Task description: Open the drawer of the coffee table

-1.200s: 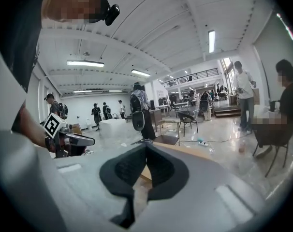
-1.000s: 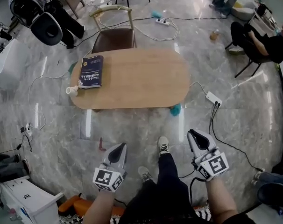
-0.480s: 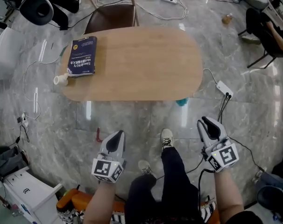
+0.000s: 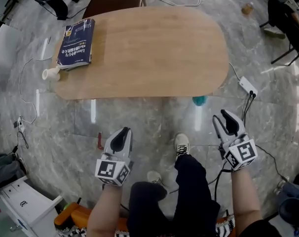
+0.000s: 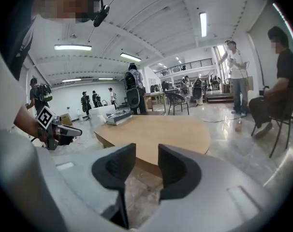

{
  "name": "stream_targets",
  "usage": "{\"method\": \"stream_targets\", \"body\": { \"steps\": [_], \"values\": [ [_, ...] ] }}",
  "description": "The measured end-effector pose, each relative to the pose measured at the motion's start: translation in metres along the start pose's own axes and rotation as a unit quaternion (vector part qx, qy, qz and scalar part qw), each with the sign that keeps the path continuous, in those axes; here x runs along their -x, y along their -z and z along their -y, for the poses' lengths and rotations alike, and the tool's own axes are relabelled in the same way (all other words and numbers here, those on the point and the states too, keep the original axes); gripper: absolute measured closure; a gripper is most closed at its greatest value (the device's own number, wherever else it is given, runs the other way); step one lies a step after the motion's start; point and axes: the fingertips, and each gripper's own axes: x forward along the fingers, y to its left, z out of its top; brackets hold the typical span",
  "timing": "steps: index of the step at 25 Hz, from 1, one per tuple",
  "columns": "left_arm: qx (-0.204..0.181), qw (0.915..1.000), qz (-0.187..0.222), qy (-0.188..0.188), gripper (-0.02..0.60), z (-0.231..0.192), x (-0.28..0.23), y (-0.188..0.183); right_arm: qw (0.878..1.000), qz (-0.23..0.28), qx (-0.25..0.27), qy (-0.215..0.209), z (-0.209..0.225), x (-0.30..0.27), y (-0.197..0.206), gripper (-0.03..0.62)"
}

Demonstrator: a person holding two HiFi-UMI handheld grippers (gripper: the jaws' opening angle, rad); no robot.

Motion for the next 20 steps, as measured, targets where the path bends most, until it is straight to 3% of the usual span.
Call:
{"method": "stream_targets", "body": {
  "steps": [2, 6, 12, 20],
  "values": [
    [-0.004, 1.0, 0.003, 0.003, 0.521, -0.009, -0.012, 0.021, 1.0, 0.0, 0.0, 0.008, 0.009, -0.012, 0.026, 0.448],
    [-0.014, 0.9998, 0.012, 0.006, 0.406, -0.027, -0.043, 0.06, 1.0, 0.003, 0.0, 0.02, 0.028, -0.033, 0.075, 0.424],
    [-0.041, 0.9982, 0.043, -0.001, 0.328, -0.067, -0.097, 0.11, 1.0, 0.015, 0.015, 0.022, 0.057, -0.072, 0.142, 0.387],
    [-0.044, 0.9952, 0.087, -0.01, 0.288, -0.118, -0.151, 0.126, 0.999, 0.039, 0.026, 0.021, 0.089, -0.127, 0.187, 0.35]
  ]
}}
